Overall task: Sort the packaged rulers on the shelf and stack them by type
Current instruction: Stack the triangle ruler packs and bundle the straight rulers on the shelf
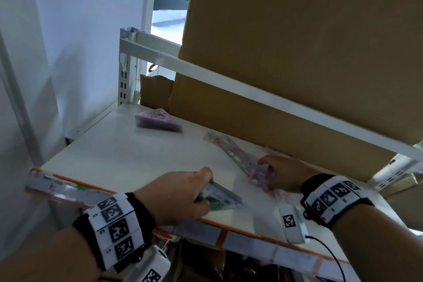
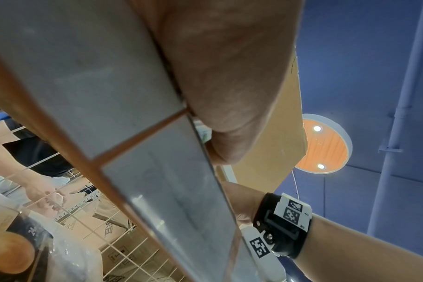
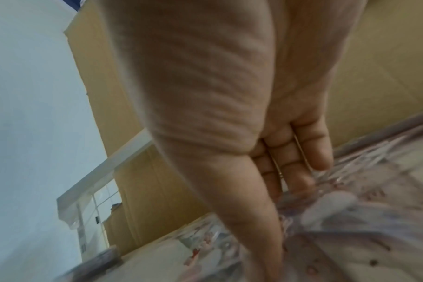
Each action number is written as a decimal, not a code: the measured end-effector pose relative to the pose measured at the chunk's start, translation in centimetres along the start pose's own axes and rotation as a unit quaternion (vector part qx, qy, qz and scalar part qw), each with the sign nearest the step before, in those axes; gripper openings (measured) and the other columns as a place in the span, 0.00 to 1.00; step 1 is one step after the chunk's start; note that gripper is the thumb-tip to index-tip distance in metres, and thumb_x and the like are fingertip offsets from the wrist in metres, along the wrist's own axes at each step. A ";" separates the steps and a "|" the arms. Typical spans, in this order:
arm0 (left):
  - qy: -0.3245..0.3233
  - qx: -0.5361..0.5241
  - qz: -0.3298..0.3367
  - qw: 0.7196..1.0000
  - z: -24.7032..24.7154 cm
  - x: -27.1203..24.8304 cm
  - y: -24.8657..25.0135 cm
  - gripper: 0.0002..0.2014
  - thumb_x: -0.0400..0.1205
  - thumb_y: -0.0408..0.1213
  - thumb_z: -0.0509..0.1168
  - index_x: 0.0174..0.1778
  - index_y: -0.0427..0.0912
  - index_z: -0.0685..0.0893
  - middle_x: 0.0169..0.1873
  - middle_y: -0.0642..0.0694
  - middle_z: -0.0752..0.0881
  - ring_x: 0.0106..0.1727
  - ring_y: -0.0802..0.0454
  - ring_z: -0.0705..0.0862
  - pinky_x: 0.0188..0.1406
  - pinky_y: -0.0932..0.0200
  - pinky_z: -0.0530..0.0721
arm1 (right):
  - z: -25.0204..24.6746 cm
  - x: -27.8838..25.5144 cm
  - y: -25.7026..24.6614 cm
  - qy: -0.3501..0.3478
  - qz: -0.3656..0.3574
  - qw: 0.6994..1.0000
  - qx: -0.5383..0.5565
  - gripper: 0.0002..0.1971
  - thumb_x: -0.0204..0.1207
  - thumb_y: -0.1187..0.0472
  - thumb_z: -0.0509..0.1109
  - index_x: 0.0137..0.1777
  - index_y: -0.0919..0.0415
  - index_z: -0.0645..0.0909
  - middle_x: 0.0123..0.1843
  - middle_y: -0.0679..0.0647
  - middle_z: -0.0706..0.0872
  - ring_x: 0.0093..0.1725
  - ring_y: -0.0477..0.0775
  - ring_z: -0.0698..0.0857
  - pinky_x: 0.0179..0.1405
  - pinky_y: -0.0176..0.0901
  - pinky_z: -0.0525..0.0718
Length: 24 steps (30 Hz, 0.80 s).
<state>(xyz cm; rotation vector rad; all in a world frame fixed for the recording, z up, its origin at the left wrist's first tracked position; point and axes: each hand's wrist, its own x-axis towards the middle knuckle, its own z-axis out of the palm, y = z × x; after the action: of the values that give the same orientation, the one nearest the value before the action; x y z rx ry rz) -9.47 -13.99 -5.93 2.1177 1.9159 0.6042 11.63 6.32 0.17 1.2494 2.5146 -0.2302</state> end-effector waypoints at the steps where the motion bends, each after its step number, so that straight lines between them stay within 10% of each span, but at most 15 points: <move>1: -0.002 -0.003 0.000 1.000 0.0 0.0 0.0 0.12 0.79 0.51 0.61 0.54 0.55 0.67 0.42 0.51 0.84 0.39 0.50 0.83 0.38 0.50 0.85 | 0.1 0.0 0.2 -0.001 0.005 1.000 0.011 0.35 0.70 0.50 0.80 0.75 0.46 0.69 0.62 0.47 0.84 0.54 0.46 0.81 0.51 0.40 0.78; 7: -0.003 -0.009 0.005 1.000 -0.2 -0.1 0.1 0.12 0.80 0.52 0.60 0.56 0.55 0.67 0.43 0.52 0.84 0.40 0.51 0.83 0.40 0.52 0.84 | 0.3 0.0 2.5 0.072 -0.011 0.993 0.088 0.04 0.78 0.52 0.72 0.49 0.50 0.86 0.47 0.45 0.87 0.48 0.47 0.85 0.47 0.42 0.81; 11: -0.003 -0.013 -0.001 1.000 -0.2 -0.1 0.1 0.12 0.80 0.52 0.60 0.55 0.58 0.66 0.44 0.53 0.83 0.41 0.52 0.83 0.39 0.54 0.83 | 0.8 -1.6 2.5 0.115 0.000 0.923 0.368 0.04 0.83 0.58 0.69 0.49 0.55 0.86 0.38 0.52 0.91 0.40 0.57 0.92 0.41 0.50 0.90; 15: 0.003 -0.012 0.000 1.000 0.0 0.1 -0.3 0.15 0.77 0.54 0.59 0.56 0.58 0.66 0.44 0.54 0.83 0.40 0.52 0.82 0.38 0.56 0.81 | 1.7 -3.3 1.2 0.190 -0.006 0.863 0.467 0.06 0.86 0.57 0.64 0.53 0.49 0.83 0.36 0.54 0.90 0.27 0.53 0.84 0.22 0.38 0.77; 24: -0.023 -0.047 -0.003 0.999 -0.1 0.7 -1.4 0.14 0.76 0.58 0.64 0.51 0.58 0.71 0.41 0.58 0.80 0.39 0.62 0.78 0.32 0.67 0.72 | 8.1 -6.0 -2.0 0.339 -0.110 0.783 0.510 0.14 0.86 0.67 0.61 0.48 0.49 0.84 0.35 0.51 0.84 0.34 0.47 0.80 0.35 0.36 0.80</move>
<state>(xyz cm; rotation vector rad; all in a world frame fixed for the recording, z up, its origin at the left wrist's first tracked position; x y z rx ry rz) -10.71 -13.16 -6.34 2.0499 1.8308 0.6272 15.17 -1.71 -5.29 1.5426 3.2640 -1.6585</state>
